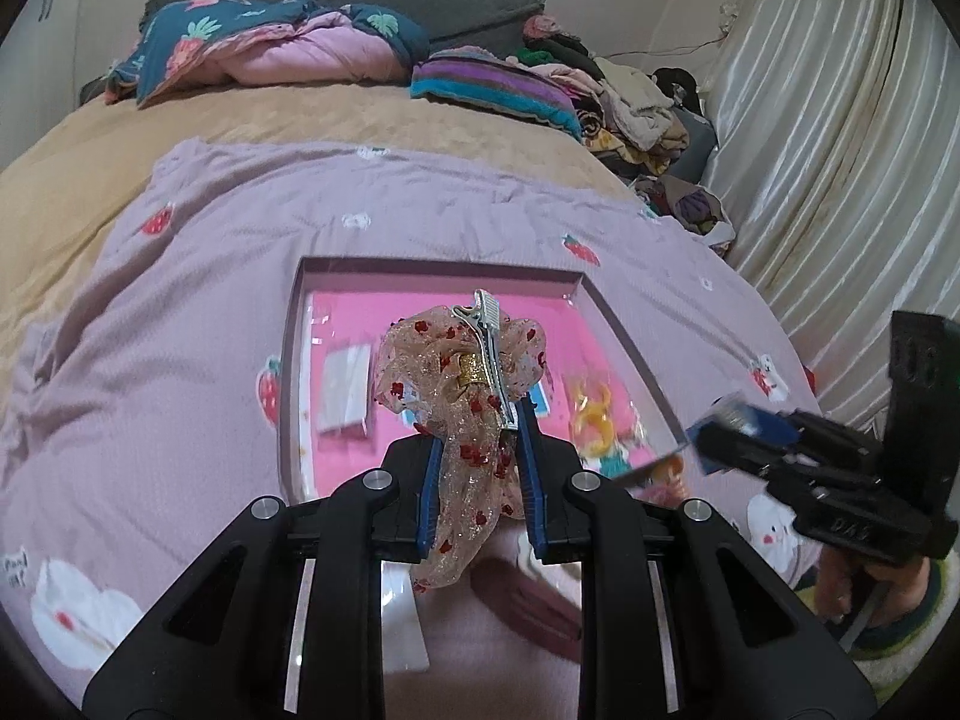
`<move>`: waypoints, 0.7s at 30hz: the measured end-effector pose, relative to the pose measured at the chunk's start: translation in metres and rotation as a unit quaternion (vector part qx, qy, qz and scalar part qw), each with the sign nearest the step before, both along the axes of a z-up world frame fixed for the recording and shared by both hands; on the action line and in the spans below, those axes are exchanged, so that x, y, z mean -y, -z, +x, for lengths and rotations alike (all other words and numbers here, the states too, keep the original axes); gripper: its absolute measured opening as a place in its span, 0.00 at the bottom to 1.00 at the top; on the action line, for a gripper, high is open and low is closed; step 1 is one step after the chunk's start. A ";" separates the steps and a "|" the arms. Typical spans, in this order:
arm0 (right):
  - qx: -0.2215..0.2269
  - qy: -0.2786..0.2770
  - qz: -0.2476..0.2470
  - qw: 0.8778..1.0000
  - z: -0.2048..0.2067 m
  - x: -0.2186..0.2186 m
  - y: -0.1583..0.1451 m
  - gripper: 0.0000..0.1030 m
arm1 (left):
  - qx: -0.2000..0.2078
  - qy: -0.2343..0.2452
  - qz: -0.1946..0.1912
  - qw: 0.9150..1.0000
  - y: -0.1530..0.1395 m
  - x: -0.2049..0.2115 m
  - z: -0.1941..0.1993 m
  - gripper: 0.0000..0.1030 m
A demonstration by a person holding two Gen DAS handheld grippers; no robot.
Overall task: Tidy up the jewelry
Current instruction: 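Lift both clips, carry them into the tray box and open both tools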
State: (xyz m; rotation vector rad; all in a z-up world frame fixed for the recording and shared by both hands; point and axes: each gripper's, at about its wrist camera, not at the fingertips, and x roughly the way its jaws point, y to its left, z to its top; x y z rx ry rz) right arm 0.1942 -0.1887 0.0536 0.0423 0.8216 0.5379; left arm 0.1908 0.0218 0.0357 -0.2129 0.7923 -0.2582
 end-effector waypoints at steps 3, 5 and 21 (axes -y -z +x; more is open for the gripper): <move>0.017 0.010 -0.004 1.000 0.012 0.010 -0.011 0.43 | 0.000 0.003 0.000 1.000 -0.002 0.003 0.012 0.14; 0.024 0.017 -0.005 1.000 0.019 0.016 -0.015 0.43 | -0.001 0.006 0.001 1.000 -0.002 0.007 0.019 0.14; 0.035 0.052 -0.026 0.998 0.069 0.044 -0.008 0.43 | -0.037 0.029 0.008 0.999 0.027 0.035 0.071 0.15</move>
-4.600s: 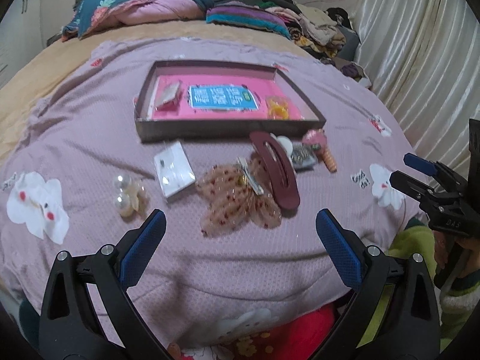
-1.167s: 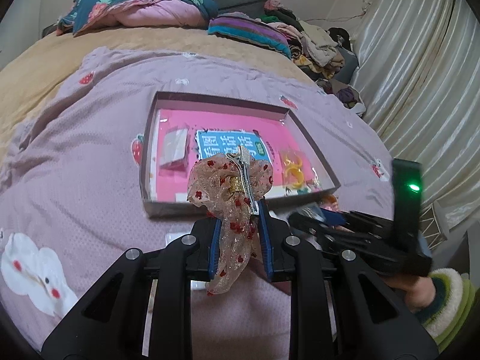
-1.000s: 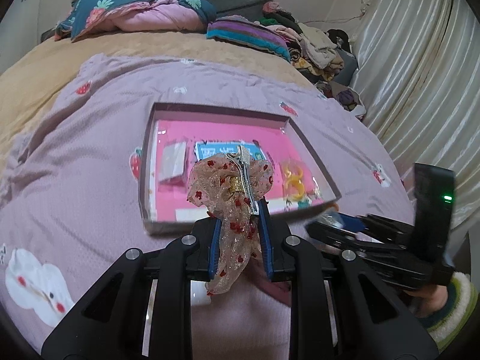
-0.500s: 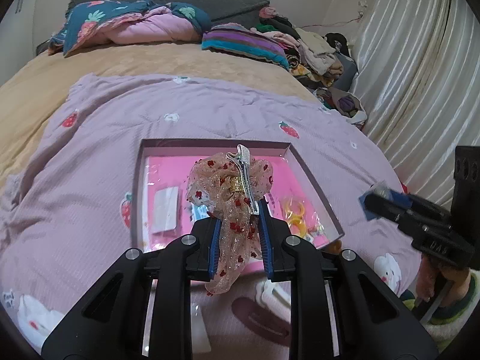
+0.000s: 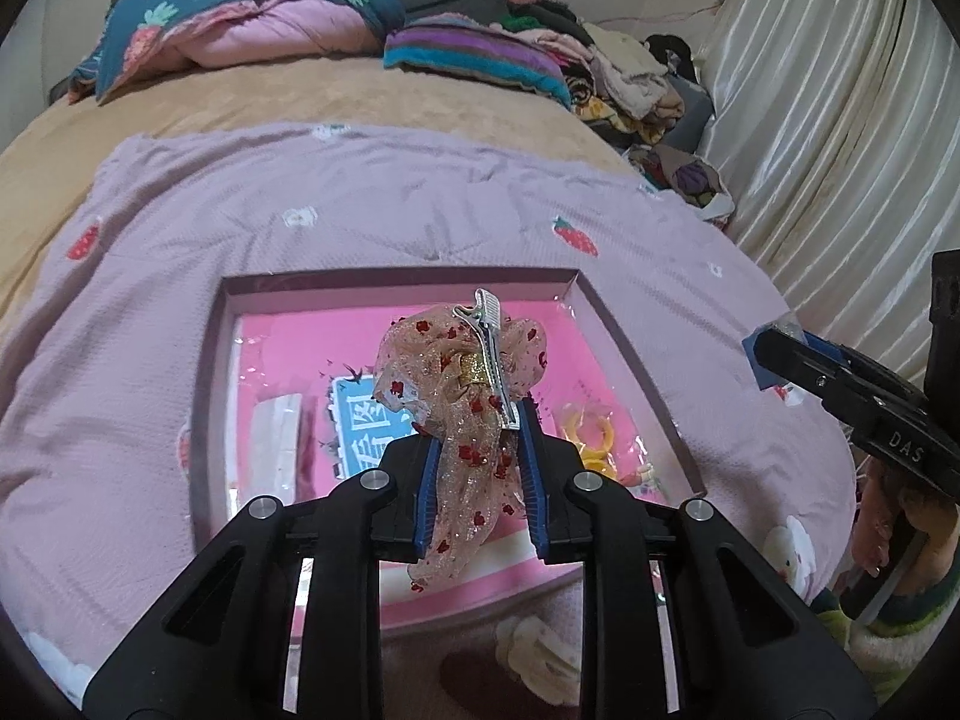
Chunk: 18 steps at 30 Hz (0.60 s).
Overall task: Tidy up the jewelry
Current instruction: 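Lift both clips, carry them into the tray box and open both tools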
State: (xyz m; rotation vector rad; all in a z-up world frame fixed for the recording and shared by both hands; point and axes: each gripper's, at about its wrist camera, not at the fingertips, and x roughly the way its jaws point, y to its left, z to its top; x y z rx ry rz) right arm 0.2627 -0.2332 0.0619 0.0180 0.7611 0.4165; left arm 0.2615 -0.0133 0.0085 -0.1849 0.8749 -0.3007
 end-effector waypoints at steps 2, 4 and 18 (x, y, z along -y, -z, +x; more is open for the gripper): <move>-0.006 0.001 -0.006 1.000 0.004 0.000 0.008 0.43 | -0.009 0.001 0.003 1.000 0.008 0.002 0.005 0.15; -0.013 -0.001 -0.009 1.000 0.006 -0.001 0.015 0.43 | -0.018 0.002 0.004 1.000 0.015 0.003 0.010 0.15; -0.058 -0.030 -0.047 0.997 0.004 -0.026 0.068 0.43 | -0.044 -0.009 0.010 0.999 0.040 -0.003 0.007 0.47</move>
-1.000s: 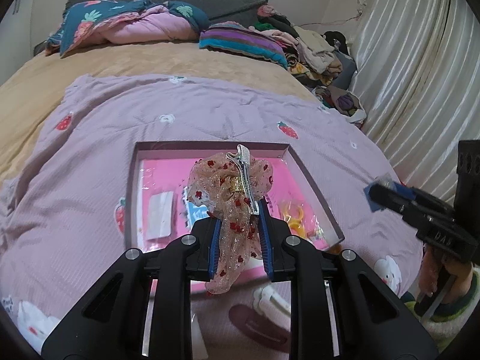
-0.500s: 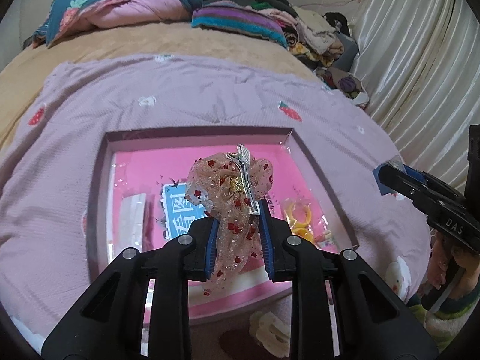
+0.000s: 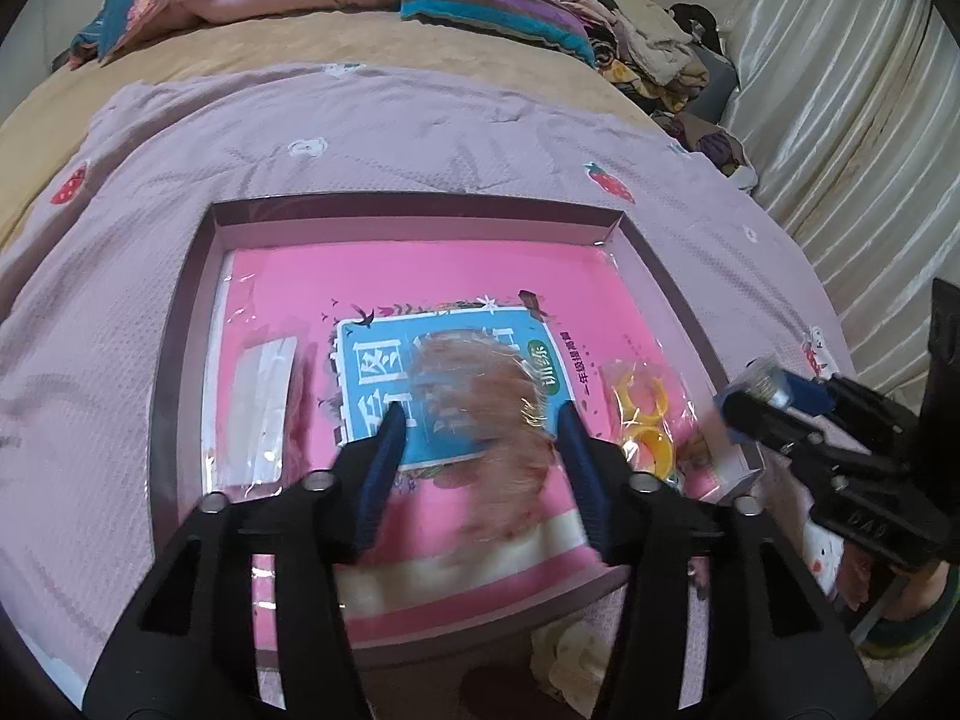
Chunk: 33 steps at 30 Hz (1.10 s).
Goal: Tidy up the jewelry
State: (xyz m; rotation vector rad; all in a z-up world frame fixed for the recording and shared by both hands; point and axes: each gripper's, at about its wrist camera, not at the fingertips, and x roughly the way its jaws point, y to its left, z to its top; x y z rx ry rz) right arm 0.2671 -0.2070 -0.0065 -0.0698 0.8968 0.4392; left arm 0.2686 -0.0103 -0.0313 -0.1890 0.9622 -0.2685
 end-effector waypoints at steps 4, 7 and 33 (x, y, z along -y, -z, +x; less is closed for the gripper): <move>-0.009 -0.006 -0.010 1.000 -0.002 -0.006 0.010 0.43 | 0.004 -0.009 0.004 1.000 -0.004 -0.005 -0.007 0.51; -0.020 -0.004 -0.015 1.000 -0.004 -0.007 0.017 0.44 | 0.010 -0.017 0.002 1.000 -0.009 -0.010 -0.014 0.57; 0.059 0.039 0.059 0.996 -0.063 0.030 -0.072 0.87 | 0.086 -0.067 -0.007 0.994 -0.086 -0.028 -0.085 0.90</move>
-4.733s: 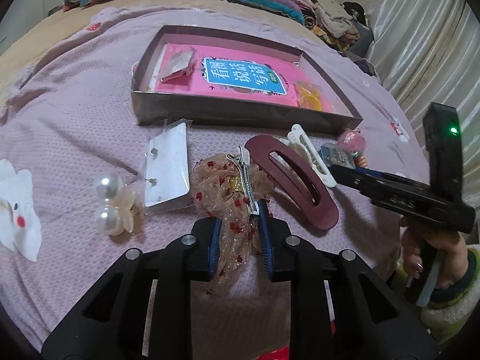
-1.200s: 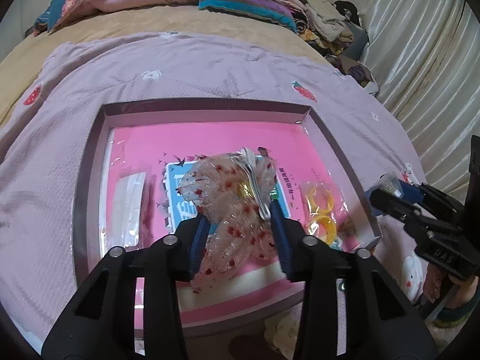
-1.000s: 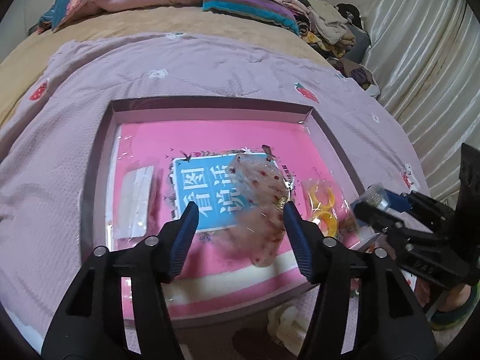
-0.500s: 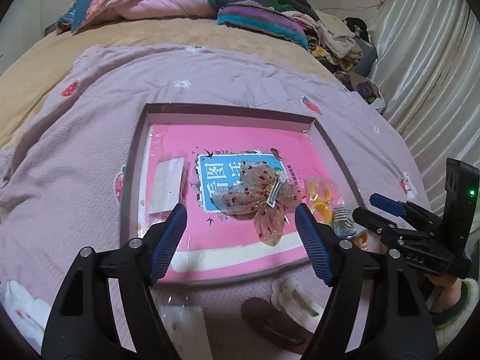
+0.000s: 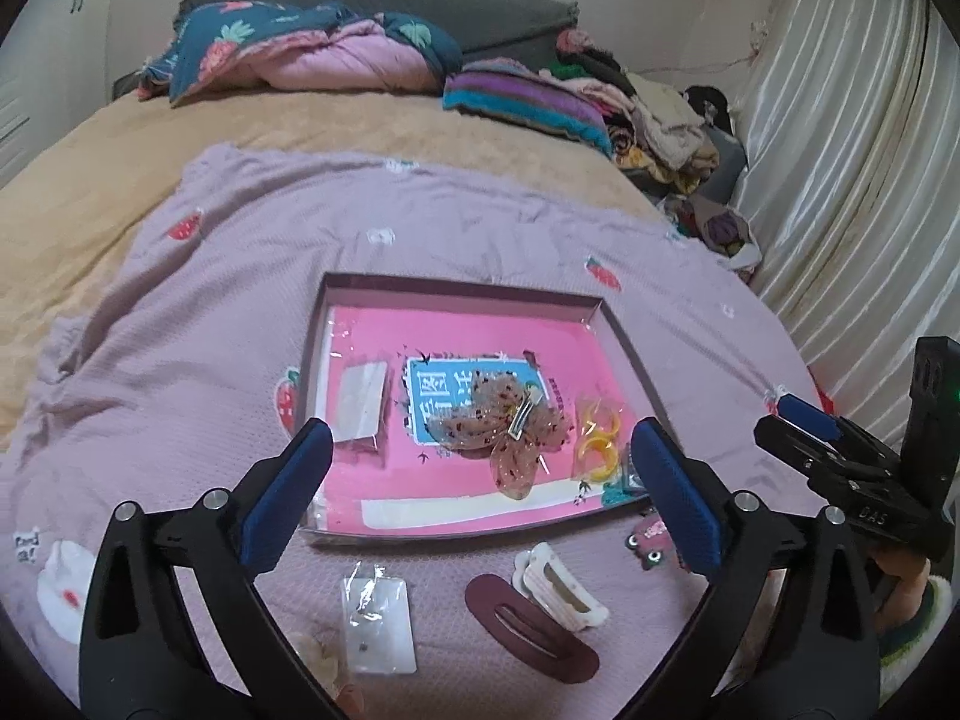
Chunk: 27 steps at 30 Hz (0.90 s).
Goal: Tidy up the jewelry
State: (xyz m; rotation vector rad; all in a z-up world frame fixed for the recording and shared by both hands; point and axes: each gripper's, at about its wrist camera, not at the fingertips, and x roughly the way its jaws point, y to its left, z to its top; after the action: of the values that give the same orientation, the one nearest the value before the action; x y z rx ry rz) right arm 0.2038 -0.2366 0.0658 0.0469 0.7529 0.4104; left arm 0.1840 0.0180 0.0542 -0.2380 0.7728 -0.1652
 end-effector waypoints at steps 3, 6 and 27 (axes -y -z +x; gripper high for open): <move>0.016 0.000 -0.001 1.000 -0.010 0.002 -0.012 0.87 | 0.012 -0.005 0.002 1.000 -0.010 -0.001 -0.009 0.91; 0.027 0.003 0.002 1.000 -0.020 0.005 -0.022 0.89 | 0.021 -0.007 0.002 1.000 -0.017 -0.002 -0.016 0.91; 0.058 0.001 -0.027 0.998 -0.081 0.017 -0.031 0.90 | 0.033 -0.025 0.000 0.999 -0.021 -0.016 -0.071 0.91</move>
State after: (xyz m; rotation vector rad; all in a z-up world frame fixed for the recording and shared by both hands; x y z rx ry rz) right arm 0.1224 -0.2534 0.0970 -0.0268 0.6493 0.3868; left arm 0.1128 0.0341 0.0749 -0.2502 0.7014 -0.1243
